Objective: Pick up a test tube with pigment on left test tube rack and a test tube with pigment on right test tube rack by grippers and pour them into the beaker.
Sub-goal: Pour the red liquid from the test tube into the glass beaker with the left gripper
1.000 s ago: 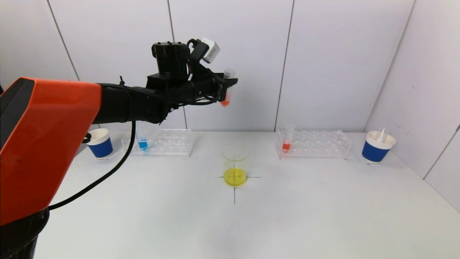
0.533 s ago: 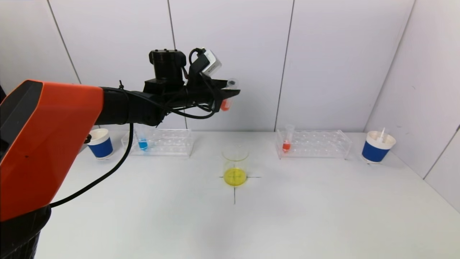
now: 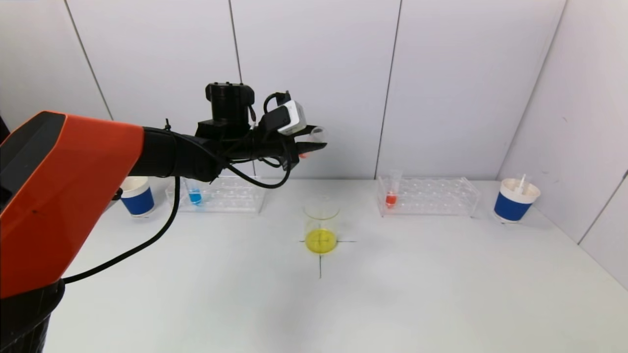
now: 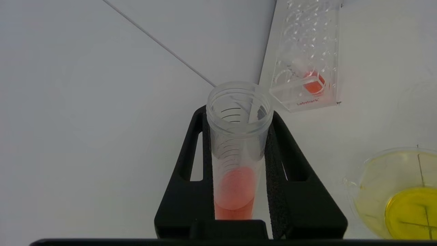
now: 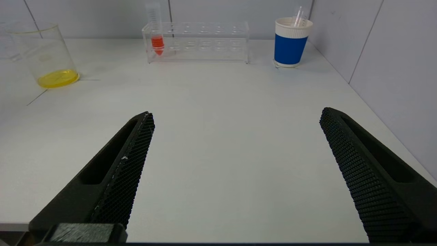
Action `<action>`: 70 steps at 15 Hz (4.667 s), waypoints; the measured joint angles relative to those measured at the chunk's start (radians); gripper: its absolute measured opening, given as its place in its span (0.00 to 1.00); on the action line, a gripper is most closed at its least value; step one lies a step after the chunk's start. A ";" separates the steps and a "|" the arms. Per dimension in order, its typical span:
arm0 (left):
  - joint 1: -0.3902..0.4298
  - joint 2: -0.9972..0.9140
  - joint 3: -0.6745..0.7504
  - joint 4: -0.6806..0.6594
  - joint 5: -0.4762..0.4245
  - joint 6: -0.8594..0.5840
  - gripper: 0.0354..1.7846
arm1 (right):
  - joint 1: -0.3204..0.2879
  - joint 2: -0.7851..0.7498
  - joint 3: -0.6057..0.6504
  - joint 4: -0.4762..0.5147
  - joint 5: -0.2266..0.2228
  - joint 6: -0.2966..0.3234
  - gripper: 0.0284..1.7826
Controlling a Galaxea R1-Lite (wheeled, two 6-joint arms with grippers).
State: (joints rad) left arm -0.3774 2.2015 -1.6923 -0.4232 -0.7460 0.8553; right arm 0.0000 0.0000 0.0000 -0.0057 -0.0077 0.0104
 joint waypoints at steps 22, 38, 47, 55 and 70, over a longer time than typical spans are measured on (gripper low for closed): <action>0.013 0.030 0.201 -0.177 -0.043 0.500 0.23 | 0.000 0.000 0.000 0.000 0.000 0.000 0.99; 0.013 0.050 0.269 -0.302 -0.044 0.668 0.23 | 0.000 0.000 0.000 0.000 0.000 0.000 0.99; 0.011 0.053 0.328 -0.376 -0.044 0.746 0.23 | 0.000 0.000 0.000 0.000 0.000 0.000 0.99; 0.010 0.065 0.322 -0.381 -0.043 0.801 0.23 | 0.000 0.000 0.000 0.000 0.000 0.000 0.99; 0.002 0.061 0.291 -0.374 -0.035 0.932 0.23 | 0.000 0.000 0.000 0.000 0.000 0.000 0.99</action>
State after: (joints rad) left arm -0.3755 2.2626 -1.4013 -0.7974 -0.7811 1.7872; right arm 0.0000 0.0000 0.0000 -0.0053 -0.0077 0.0109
